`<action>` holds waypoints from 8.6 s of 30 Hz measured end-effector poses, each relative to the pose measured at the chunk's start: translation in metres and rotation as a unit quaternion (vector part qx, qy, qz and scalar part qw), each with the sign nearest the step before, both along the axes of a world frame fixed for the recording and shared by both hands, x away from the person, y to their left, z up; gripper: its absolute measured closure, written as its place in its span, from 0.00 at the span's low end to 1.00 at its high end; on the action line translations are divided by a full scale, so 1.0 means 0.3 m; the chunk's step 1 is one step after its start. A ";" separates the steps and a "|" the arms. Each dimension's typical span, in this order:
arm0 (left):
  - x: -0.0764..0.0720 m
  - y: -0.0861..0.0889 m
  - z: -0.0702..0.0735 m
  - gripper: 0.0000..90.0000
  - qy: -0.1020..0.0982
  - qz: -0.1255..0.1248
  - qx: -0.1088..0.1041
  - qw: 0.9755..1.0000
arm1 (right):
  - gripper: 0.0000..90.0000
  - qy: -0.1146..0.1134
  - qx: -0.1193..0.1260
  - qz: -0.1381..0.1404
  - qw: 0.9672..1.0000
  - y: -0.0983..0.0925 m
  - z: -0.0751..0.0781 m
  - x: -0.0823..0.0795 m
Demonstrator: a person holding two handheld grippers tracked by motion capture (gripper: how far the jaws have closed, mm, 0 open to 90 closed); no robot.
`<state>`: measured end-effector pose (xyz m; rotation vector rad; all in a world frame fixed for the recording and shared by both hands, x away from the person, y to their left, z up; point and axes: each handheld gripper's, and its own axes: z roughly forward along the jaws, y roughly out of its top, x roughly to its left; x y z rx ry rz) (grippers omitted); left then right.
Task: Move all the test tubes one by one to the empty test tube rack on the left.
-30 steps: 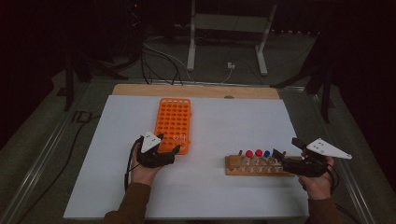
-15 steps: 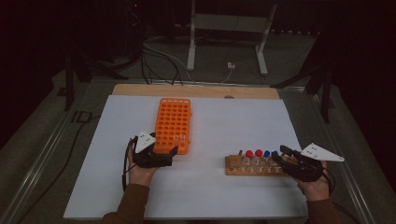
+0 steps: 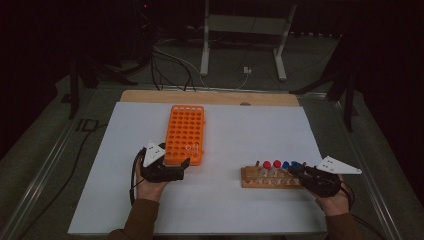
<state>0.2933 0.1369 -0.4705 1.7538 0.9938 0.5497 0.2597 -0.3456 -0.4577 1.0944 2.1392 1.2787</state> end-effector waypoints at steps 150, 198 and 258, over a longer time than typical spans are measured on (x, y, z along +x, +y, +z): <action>0.030 -0.114 0.139 0.85 -0.036 -0.094 -0.001 0.995 | 0.00 -0.044 0.066 0.021 0.997 0.217 0.185 0.080; 0.084 -0.021 -0.057 0.86 0.025 -0.026 0.080 0.996 | 0.00 -0.045 0.068 0.010 0.997 0.155 0.165 0.058; 0.020 0.044 0.009 0.00 0.003 0.026 -0.011 1.000 | 0.81 0.010 0.001 0.046 0.999 0.071 -0.002 0.013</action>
